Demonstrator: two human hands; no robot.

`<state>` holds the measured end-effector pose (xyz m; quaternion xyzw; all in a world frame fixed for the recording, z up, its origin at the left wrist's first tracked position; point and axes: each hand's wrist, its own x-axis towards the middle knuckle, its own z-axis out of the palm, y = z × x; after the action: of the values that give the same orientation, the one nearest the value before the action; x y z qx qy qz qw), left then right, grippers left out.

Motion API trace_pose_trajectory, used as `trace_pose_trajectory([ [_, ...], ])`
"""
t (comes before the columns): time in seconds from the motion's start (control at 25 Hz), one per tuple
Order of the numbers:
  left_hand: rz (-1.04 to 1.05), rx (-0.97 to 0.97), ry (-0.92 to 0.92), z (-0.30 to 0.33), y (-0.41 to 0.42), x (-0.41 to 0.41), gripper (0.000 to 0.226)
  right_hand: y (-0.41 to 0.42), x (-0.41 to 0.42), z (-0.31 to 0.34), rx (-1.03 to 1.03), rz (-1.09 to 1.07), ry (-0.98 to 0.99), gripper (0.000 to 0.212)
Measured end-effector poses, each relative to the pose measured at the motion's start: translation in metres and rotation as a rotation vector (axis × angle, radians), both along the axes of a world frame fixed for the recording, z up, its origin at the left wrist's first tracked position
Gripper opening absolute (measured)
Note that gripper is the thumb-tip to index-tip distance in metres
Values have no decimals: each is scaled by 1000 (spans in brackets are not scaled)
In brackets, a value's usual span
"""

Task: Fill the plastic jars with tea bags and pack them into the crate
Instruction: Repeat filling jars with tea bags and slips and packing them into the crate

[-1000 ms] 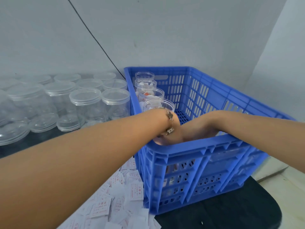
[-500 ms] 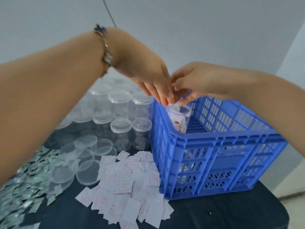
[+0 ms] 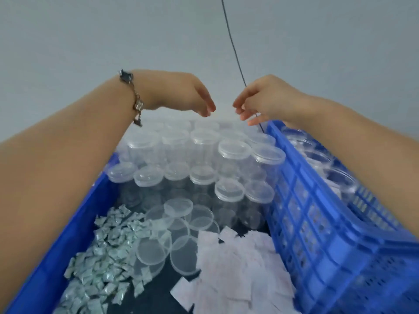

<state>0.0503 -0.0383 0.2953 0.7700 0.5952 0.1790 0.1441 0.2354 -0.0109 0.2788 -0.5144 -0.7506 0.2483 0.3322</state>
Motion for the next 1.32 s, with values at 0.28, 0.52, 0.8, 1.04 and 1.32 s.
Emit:
trace_pose_trajectory([
  [0.28,305,337,-577,-36,62,-80,25,89,-66,-18,54,-122,147,25],
  [0.52,425,170,-65,-63,79,-128,43,117,-151,-60,63,148,-54,35],
  [0.8,537,-178,418,-124,55,-145,85,105,-203,-116,415,298,-884,92],
  [1.04,598,65,167,-162,66,-144,56,99,-213,-134,482,277,-897,64],
  [1.32,627,219,-77,-159,55,-130,43,80,-208,-127,624,258,-761,40],
])
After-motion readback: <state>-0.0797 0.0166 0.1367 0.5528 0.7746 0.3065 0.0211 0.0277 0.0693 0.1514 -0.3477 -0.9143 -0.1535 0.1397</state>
